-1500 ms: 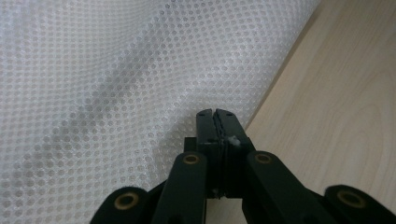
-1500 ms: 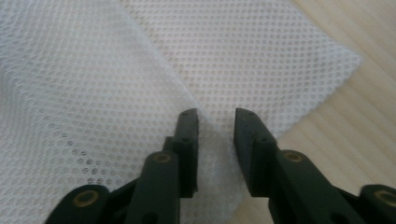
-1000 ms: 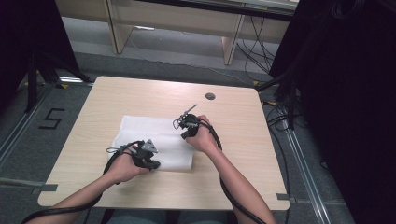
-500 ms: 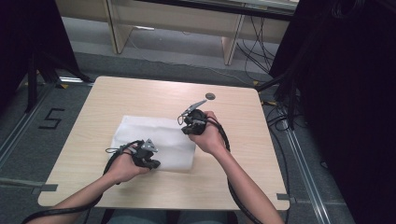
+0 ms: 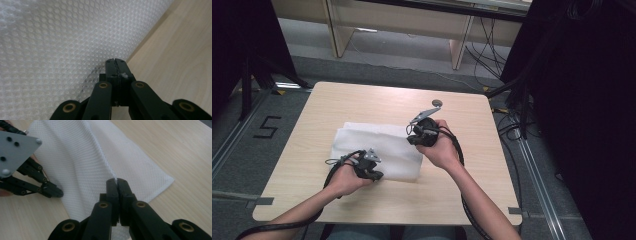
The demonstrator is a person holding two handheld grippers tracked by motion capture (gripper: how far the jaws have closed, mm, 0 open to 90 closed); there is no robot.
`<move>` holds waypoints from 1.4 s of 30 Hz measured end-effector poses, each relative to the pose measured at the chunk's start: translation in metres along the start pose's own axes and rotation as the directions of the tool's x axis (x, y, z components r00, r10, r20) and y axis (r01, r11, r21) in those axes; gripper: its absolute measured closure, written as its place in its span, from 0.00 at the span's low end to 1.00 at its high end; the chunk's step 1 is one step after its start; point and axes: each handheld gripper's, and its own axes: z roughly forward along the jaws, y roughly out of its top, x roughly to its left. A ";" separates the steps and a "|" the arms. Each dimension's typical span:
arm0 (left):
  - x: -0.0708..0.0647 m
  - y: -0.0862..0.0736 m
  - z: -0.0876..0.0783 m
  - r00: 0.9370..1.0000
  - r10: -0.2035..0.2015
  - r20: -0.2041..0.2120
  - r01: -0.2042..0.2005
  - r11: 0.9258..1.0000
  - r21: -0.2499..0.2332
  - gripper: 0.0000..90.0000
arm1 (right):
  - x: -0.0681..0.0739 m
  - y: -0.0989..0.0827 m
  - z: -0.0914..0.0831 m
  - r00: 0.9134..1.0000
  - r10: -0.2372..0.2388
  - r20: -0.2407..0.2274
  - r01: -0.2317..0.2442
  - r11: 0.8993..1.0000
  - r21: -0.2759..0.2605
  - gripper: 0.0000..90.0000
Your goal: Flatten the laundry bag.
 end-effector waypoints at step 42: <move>0.032 -0.002 -0.005 0.989 -0.138 -0.048 0.131 0.984 -0.124 0.99 | 0.032 -0.013 -0.013 0.997 -0.071 -0.022 0.071 0.997 -0.023 1.00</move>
